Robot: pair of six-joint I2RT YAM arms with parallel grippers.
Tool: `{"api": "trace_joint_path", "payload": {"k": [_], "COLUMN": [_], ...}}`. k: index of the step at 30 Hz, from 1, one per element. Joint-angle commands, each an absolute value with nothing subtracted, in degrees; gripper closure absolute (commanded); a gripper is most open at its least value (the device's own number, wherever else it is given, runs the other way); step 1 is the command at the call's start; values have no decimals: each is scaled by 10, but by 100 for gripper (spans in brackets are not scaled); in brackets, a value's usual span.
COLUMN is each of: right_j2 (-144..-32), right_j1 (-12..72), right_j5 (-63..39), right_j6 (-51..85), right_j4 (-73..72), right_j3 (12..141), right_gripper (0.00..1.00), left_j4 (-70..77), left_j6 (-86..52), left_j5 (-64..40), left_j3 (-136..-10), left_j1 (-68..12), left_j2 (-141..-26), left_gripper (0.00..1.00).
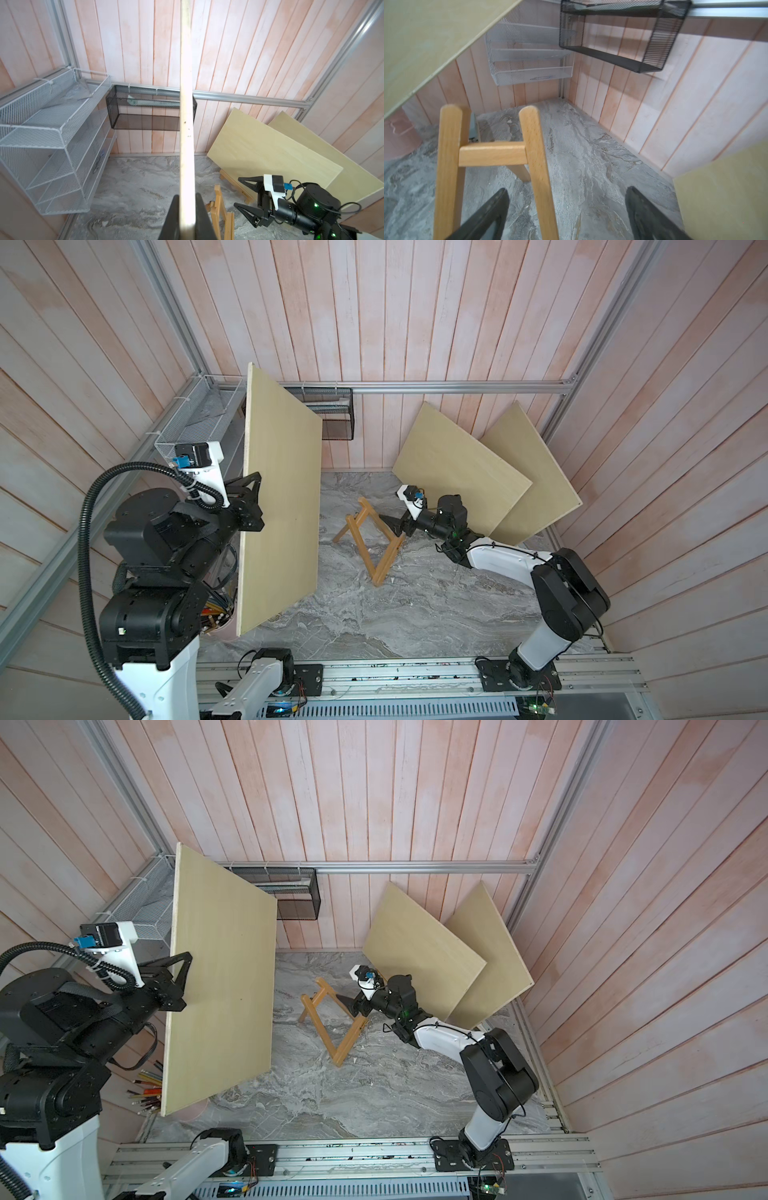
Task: Assemble the easel
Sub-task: Place the easel at the center of the board, then place the drawing board on the easel.
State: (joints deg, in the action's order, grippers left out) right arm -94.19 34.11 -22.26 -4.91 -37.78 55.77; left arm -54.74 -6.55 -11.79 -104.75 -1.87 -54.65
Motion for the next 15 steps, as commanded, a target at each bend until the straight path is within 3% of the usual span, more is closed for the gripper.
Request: {"api": "trace_joint_path", "payload": {"k": [1, 3, 9, 15], "right_j2": [-916, -894, -841, -808], "right_j1": [309, 291, 253, 230], "right_j5": [-193, -204, -196, -173], "right_j6": [52, 74, 121, 137], "right_j4": [-296, -272, -237, -191], "right_j3": [582, 578, 561, 568], "right_gripper": [6, 2, 2, 2], "left_j4": [-375, -377, -397, -371], "left_j6": [-51, -48, -72, -117], "left_j5": [-197, -238, -382, -427], "left_j3": [-1060, -1068, -1095, -1047], "left_j1": [-18, -19, -18, -18], "left_j2": [-527, -531, -568, -589], "left_gripper": [100, 100, 100, 100]}}
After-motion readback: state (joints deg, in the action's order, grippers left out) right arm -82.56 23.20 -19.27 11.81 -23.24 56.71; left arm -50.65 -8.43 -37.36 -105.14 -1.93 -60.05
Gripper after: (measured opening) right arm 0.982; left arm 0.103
